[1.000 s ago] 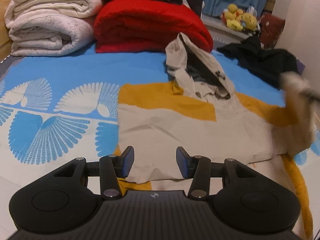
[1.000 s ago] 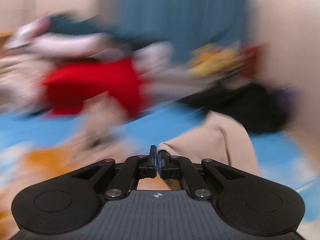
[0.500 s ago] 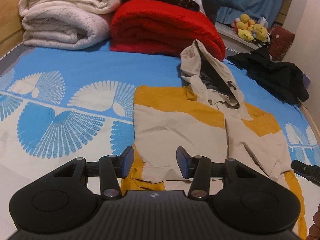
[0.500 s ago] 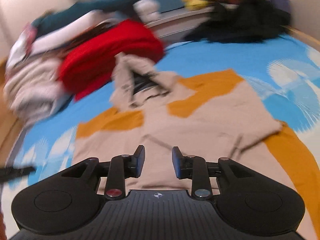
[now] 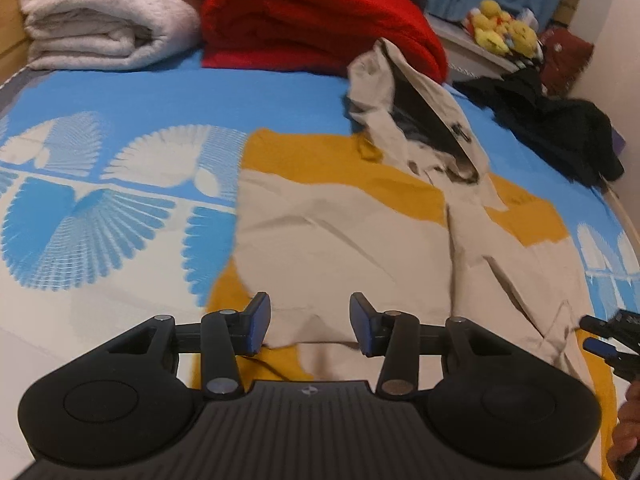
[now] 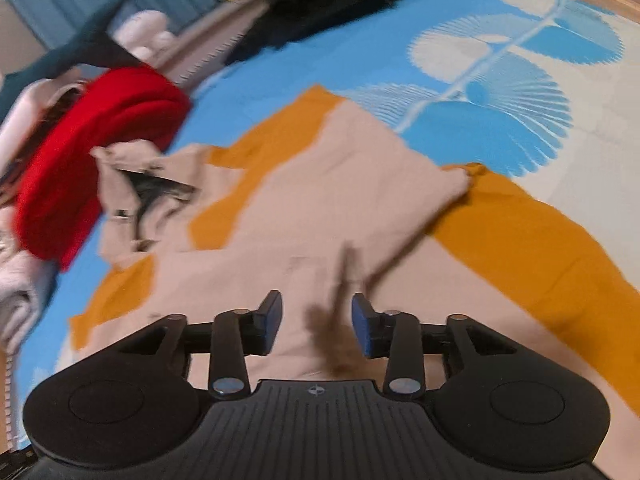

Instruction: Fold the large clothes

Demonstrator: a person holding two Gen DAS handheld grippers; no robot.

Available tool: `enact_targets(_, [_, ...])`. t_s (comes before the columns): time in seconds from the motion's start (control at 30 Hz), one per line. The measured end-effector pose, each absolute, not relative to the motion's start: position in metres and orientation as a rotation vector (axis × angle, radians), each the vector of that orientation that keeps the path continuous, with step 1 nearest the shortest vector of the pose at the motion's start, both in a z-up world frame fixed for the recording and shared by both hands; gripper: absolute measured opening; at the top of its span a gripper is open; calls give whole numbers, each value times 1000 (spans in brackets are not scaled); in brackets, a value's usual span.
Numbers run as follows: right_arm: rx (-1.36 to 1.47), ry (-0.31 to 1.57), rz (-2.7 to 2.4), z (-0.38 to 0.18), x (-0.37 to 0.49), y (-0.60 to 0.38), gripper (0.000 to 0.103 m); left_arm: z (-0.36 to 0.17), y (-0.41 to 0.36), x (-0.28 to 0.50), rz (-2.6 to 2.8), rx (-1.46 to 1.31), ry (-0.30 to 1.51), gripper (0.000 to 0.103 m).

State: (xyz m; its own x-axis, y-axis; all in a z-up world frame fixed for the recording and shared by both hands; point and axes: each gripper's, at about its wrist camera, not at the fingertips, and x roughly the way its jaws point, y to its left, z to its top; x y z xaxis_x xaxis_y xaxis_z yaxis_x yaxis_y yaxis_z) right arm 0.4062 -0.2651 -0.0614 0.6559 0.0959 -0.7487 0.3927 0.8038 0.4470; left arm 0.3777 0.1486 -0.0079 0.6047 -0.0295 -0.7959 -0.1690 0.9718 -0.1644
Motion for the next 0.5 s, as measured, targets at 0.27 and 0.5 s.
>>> enact_targets(0.27, [750, 985, -109, -97, 420, -271, 48, -27, 92, 386, -107, -188, 950, 49])
enact_targets(0.5, [686, 727, 81, -51, 411, -245, 7, -33, 44, 384, -336, -178, 899, 53])
